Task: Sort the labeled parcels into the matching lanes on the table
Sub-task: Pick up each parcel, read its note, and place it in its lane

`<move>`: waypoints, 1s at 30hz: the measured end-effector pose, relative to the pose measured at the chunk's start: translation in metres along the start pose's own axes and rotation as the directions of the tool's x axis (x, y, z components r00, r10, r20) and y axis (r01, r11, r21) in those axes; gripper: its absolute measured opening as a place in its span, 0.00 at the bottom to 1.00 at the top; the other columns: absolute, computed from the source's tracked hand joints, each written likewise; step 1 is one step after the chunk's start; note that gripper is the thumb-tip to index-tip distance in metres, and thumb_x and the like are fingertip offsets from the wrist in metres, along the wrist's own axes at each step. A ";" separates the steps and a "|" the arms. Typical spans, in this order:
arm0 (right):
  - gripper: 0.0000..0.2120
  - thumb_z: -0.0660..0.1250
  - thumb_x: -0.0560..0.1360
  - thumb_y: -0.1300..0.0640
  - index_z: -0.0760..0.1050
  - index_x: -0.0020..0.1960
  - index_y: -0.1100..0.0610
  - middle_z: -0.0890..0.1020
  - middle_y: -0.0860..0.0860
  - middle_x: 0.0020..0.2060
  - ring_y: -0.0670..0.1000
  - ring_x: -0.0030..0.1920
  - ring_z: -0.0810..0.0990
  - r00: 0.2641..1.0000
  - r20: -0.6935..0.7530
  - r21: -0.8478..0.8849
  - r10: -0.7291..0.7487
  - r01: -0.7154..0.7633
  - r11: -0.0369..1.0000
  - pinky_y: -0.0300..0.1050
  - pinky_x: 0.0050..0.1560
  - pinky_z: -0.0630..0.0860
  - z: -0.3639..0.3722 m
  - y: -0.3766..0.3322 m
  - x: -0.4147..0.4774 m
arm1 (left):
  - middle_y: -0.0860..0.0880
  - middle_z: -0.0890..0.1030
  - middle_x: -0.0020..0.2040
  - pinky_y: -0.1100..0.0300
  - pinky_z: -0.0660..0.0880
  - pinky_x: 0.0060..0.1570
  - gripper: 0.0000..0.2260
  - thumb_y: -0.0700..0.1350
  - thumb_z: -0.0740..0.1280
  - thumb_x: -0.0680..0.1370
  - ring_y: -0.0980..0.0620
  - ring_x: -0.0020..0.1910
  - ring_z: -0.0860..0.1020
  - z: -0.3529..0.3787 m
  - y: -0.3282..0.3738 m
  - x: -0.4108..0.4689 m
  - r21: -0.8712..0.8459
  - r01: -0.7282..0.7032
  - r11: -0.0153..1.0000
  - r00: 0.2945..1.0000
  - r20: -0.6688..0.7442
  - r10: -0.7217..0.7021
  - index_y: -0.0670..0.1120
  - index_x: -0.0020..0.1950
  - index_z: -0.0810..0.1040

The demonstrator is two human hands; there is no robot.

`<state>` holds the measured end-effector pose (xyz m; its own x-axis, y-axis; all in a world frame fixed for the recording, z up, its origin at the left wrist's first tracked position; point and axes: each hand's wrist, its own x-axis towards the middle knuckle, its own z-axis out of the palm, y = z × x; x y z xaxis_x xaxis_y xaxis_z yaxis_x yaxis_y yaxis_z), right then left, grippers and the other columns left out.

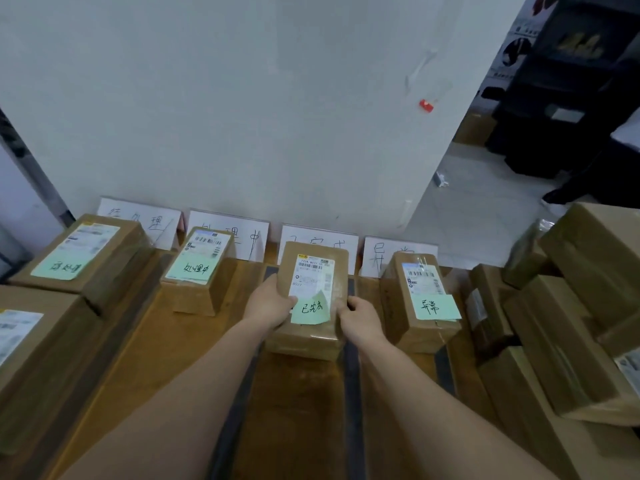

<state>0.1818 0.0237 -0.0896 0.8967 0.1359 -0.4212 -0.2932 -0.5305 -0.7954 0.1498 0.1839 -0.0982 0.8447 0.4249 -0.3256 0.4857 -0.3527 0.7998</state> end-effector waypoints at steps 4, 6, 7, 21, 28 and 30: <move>0.11 0.58 0.83 0.55 0.75 0.62 0.55 0.81 0.47 0.53 0.46 0.50 0.79 1.000 -0.012 0.001 0.021 -0.021 1.000 0.36 0.36 0.74 0.004 0.001 0.012 | 0.47 0.78 0.65 0.60 0.76 0.42 0.16 0.42 0.68 0.78 0.45 0.61 0.77 0.006 -0.003 0.014 0.053 -0.001 0.999 1.000 0.005 0.000 0.46 0.65 0.71; 0.11 0.58 0.83 0.53 0.74 0.62 0.53 0.81 0.47 0.52 0.45 0.48 0.80 1.000 -0.006 0.014 0.028 -0.028 1.000 0.36 0.37 0.75 0.006 0.001 0.016 | 0.47 0.78 0.65 0.56 0.78 0.46 0.18 0.43 0.68 0.78 0.45 0.61 0.77 0.009 -0.006 0.019 0.080 0.004 0.997 1.000 0.012 -0.005 0.47 0.66 0.70; 0.11 0.58 0.83 0.52 0.74 0.62 0.53 0.81 0.47 0.52 0.44 0.47 0.79 1.000 0.000 0.016 0.031 -0.031 0.999 0.36 0.36 0.75 0.006 0.002 0.016 | 0.47 0.78 0.65 0.55 0.78 0.46 0.18 0.43 0.68 0.78 0.45 0.62 0.77 0.010 -0.006 0.021 0.093 0.003 0.996 1.000 0.015 -0.004 0.47 0.67 0.69; 0.19 0.58 0.84 0.55 0.65 0.73 0.57 0.72 0.52 0.70 0.52 0.69 0.73 0.995 0.011 -0.112 -0.102 0.102 0.988 0.37 0.47 0.75 -0.016 -0.013 -0.021 | 0.46 0.74 0.62 0.61 0.79 0.42 0.20 0.43 0.67 0.79 0.45 0.62 0.75 0.022 -0.002 0.016 0.243 -0.115 0.963 0.988 -0.072 0.136 0.47 0.69 0.66; 0.21 0.62 0.82 0.54 0.66 0.74 0.54 0.72 0.50 0.71 0.51 0.71 0.70 0.951 -0.020 -0.249 -0.309 0.294 0.923 0.36 0.57 0.67 -0.048 -0.013 -0.057 | 0.47 0.63 0.75 0.49 0.64 0.72 0.27 0.46 0.67 0.79 0.46 0.74 0.59 0.037 0.034 -0.040 0.418 -0.301 0.857 0.923 -0.097 0.372 0.46 0.76 0.61; 0.20 0.63 0.81 0.55 0.68 0.73 0.54 0.73 0.50 0.70 0.51 0.70 0.70 0.929 -0.024 -0.305 -0.370 0.346 0.888 0.38 0.61 0.66 -0.059 -0.005 -0.067 | 0.48 0.63 0.76 0.49 0.63 0.73 0.28 0.48 0.65 0.79 0.47 0.75 0.60 0.044 0.044 -0.064 0.467 -0.319 0.825 0.913 -0.082 0.399 0.47 0.77 0.60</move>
<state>0.1427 -0.0321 -0.0311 0.9494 0.3021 -0.0862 0.1507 -0.6787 -0.7188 0.1273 0.1041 -0.0642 0.9468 0.3157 0.0633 0.2367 -0.8156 0.5280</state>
